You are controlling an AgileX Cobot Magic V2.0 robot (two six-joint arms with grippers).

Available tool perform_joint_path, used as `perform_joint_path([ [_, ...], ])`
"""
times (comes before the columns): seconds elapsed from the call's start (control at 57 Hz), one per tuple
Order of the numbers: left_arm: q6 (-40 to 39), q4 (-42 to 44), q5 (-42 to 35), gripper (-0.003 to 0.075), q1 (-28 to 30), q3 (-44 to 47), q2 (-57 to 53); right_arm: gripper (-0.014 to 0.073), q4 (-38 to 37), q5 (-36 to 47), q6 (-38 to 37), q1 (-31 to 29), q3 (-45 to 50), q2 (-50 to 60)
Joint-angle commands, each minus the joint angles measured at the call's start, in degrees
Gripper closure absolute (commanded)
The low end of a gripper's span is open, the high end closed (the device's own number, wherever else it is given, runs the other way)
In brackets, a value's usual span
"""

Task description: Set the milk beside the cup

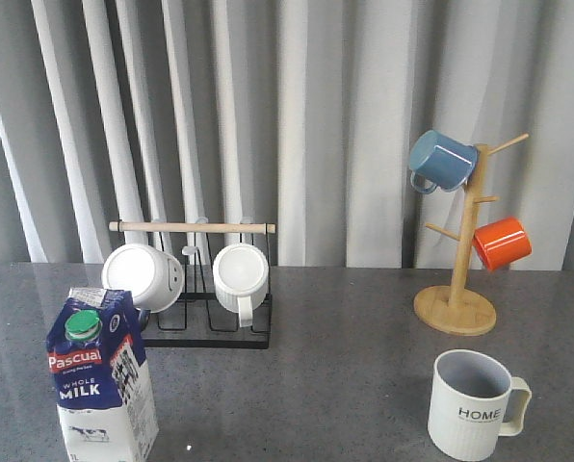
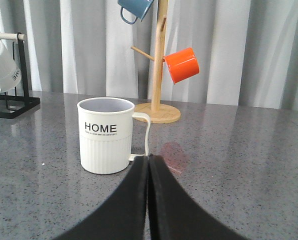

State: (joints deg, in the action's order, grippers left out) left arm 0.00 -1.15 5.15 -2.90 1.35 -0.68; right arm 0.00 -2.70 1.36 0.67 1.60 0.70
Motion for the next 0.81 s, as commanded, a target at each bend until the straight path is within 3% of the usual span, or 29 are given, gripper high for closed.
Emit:
perform_joint_path([
  [0.0,0.00,-0.21,-3.90,0.0727,-0.37,-1.18,-0.68,0.0601,0.00,4.71,0.50,-0.30,0.56,0.42],
  [0.631,0.70,0.38,-4.11,0.0727,-0.37,-1.29,-0.68,0.0601,0.00,4.65,0.50,1.51,0.56,0.63],
  [0.789,0.70,0.38,-7.51,0.0727,-0.37,-1.69,-0.68,0.0601,0.00,4.98,0.58,1.52,0.56,0.63],
])
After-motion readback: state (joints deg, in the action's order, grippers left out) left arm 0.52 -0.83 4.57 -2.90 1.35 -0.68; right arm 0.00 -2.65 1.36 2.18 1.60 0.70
